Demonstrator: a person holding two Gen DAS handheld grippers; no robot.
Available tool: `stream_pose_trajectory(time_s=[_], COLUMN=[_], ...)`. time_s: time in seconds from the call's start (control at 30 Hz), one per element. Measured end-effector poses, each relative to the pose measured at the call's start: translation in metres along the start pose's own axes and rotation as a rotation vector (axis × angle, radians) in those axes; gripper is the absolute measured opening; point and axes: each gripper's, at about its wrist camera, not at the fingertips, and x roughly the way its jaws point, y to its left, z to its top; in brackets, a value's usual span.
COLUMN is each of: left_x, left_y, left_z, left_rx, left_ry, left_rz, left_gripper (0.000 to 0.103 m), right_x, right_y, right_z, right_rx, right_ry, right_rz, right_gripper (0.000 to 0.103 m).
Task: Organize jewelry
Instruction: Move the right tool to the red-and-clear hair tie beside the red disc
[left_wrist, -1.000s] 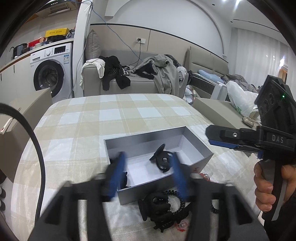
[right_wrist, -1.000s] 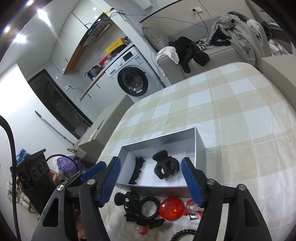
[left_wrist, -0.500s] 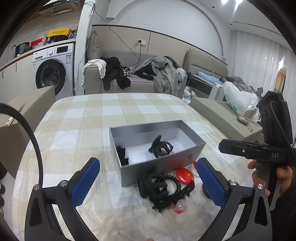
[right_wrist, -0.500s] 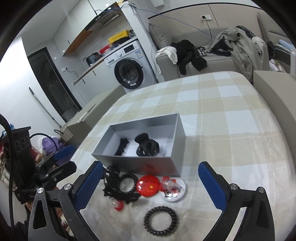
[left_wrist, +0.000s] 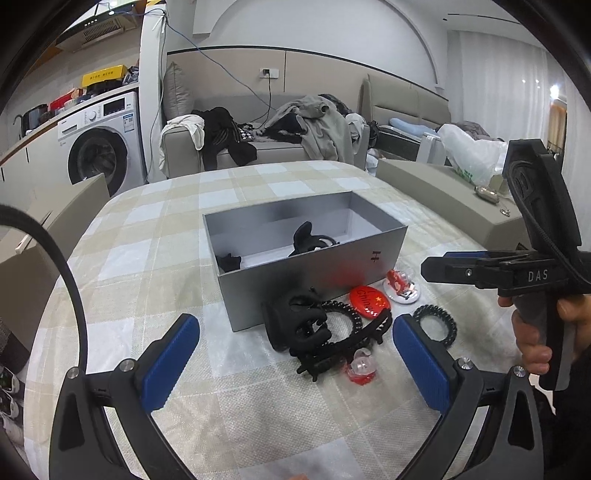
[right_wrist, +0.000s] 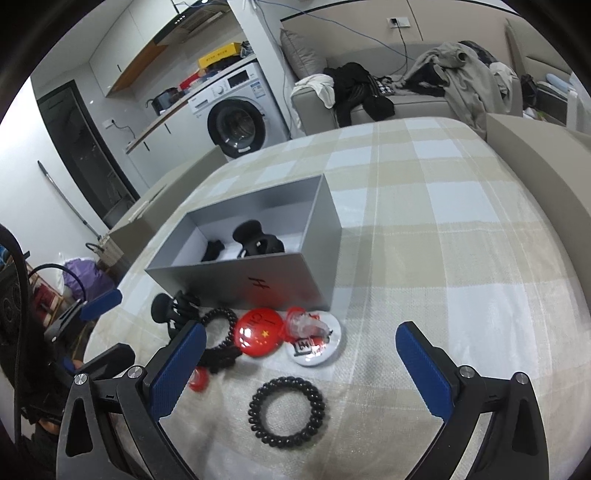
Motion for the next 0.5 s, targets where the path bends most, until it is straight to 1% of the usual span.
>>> stream_pose_trajectory(time_s=[0.13,0.23,0.37,0.5], left_x=[0.006,0.004,0.006,0.006], left_y=[0.005,0.008,0.006,0.004], left_z=[-0.004,-0.005,-0.007,-0.008], left_rx=[-0.022,-0.045,-0.056,-0.056], left_ry=[0.021,0.020,0.038,0.038], left_rz=[-0.004,-0.020,-0.022,-0.021], left_gripper=[0.102,0.102,0.102,0.102], right_x=[0.007,0.013,0.010,0.009], right_y=[-0.002,-0.001,0.001,0.003], right_z=[-0.004,-0.006,-0.007,-0.009], right_rx=[-0.010,-0.010,-0.021,-0.027], right_ry=[0.004,0.030,0.015,0.012], right_rz=[-0.001,-0.005,-0.008,-0.010], right_gripper=[0.103,0.103,0.103,0.103])
